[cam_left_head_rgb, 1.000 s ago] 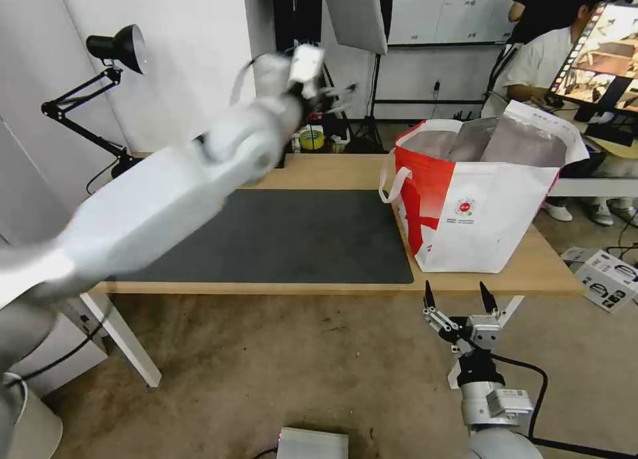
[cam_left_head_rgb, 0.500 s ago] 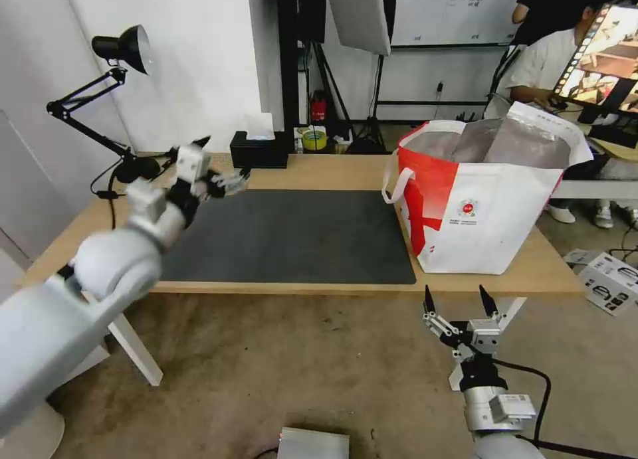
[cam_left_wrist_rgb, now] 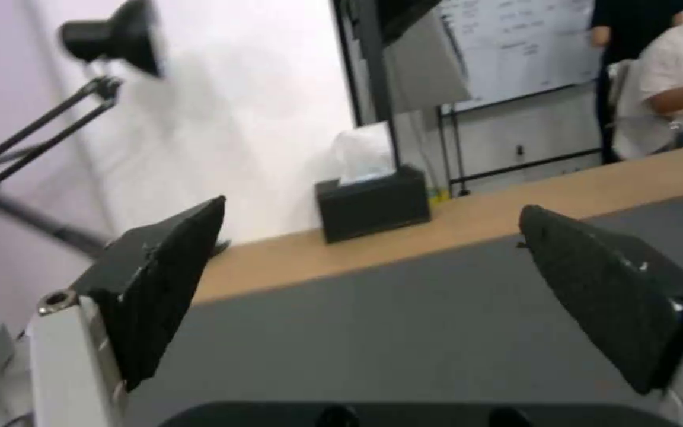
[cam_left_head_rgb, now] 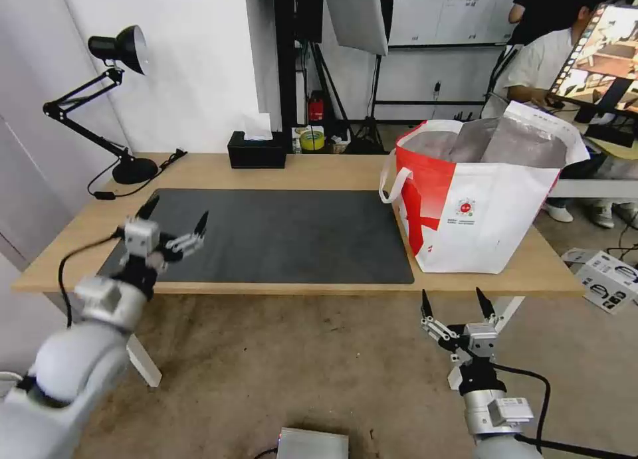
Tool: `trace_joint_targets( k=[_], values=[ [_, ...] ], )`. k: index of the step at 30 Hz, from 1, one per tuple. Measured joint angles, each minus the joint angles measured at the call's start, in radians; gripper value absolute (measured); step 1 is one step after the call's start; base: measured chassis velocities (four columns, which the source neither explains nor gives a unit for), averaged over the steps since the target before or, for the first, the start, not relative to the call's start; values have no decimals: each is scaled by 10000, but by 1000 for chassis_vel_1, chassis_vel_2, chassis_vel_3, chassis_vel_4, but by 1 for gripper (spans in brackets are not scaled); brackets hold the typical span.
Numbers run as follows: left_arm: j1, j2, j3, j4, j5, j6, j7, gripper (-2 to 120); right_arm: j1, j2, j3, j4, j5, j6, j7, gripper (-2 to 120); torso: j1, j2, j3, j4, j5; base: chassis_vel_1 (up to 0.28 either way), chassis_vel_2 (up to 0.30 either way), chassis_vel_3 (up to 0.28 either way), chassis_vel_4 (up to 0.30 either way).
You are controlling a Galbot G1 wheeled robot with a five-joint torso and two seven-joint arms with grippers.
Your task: Pick up the trash from the table and place it into the takeout bag.
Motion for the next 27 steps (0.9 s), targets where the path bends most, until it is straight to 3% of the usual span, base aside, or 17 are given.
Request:
trace_joint_targets(
  k=[2,10,27],
  values=[
    [657,-672,-263,37,418,-416,104,100,-27,0,0,-51,-68,37,-3,100,0,0,0,0,3,0,0,0,0],
    [1572,-1981,-430,342,1196,-1445,332,100,-30,25,-55,-157,-297,110,40,100,0,0,0,0,3,0,0,0,0],
    [1985,-2967,-225,1180,1591,-2574,784,100,-187,141,-111,-207,-676,80,157,100,1,-1,0,0,2,0,0,0,0]
  ],
)
